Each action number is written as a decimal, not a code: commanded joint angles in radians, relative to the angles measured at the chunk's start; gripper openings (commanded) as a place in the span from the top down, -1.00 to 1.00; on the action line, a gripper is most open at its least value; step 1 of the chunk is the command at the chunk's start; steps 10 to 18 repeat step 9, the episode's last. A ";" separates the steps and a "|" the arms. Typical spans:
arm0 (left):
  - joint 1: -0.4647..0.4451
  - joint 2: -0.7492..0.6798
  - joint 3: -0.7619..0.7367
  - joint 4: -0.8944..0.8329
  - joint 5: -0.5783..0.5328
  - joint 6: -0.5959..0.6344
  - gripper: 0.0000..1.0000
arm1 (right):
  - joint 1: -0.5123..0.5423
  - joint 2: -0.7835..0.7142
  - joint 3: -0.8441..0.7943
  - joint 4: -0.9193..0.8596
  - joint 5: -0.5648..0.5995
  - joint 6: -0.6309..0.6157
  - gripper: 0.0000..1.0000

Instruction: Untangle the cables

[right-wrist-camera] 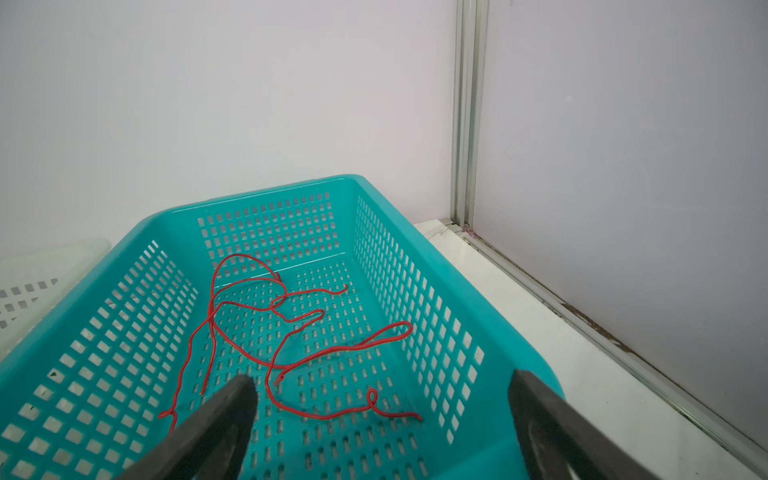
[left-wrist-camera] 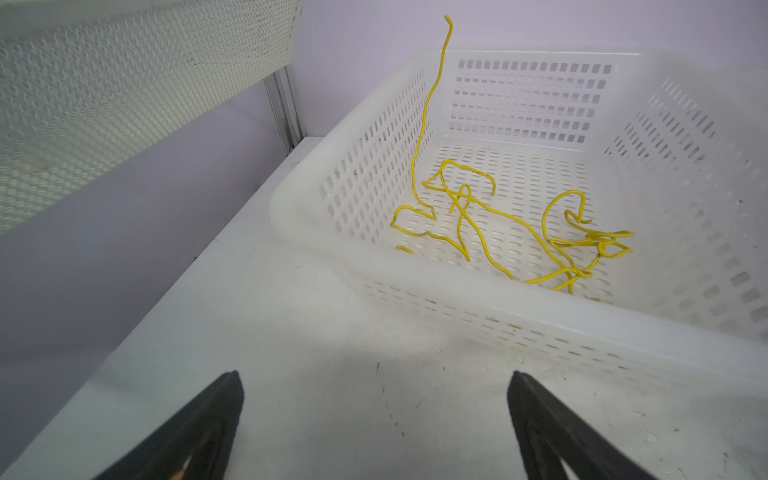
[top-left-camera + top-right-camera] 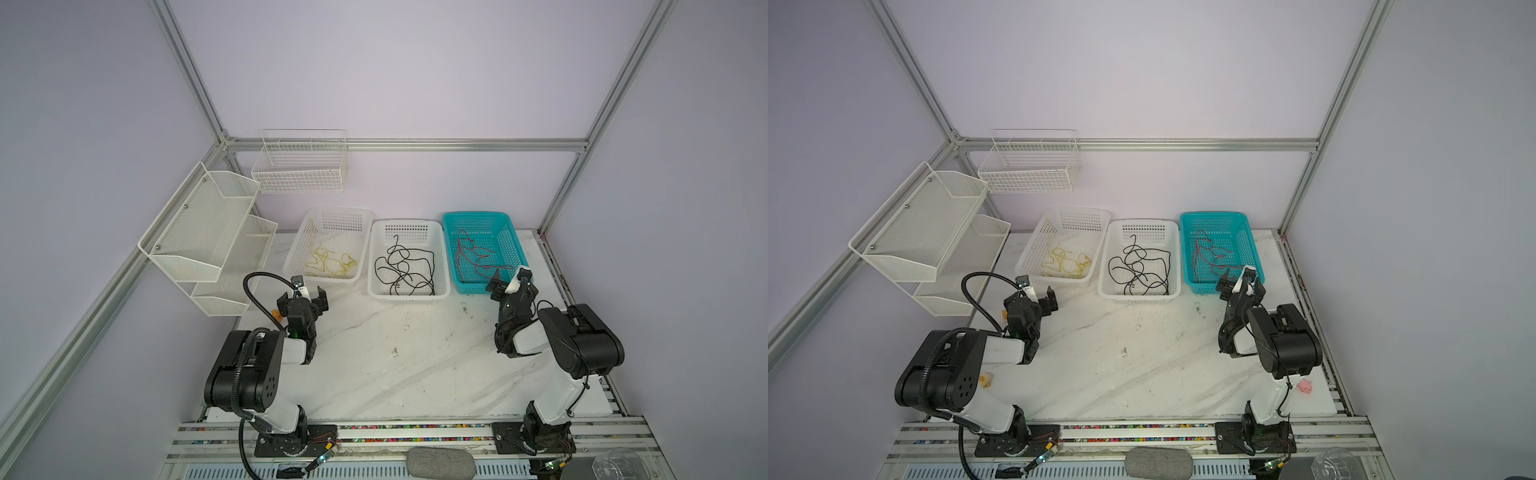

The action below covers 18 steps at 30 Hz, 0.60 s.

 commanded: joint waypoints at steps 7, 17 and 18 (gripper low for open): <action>-0.003 0.000 -0.023 0.062 -0.017 0.025 -0.99 | -0.006 0.009 0.008 -0.018 0.000 -0.020 -0.95; -0.003 0.000 -0.024 0.062 -0.017 0.025 -0.99 | -0.006 0.006 0.007 -0.016 0.002 -0.020 -0.95; -0.003 0.000 -0.024 0.062 -0.017 0.025 -0.99 | -0.006 0.006 0.007 -0.016 0.002 -0.020 -0.95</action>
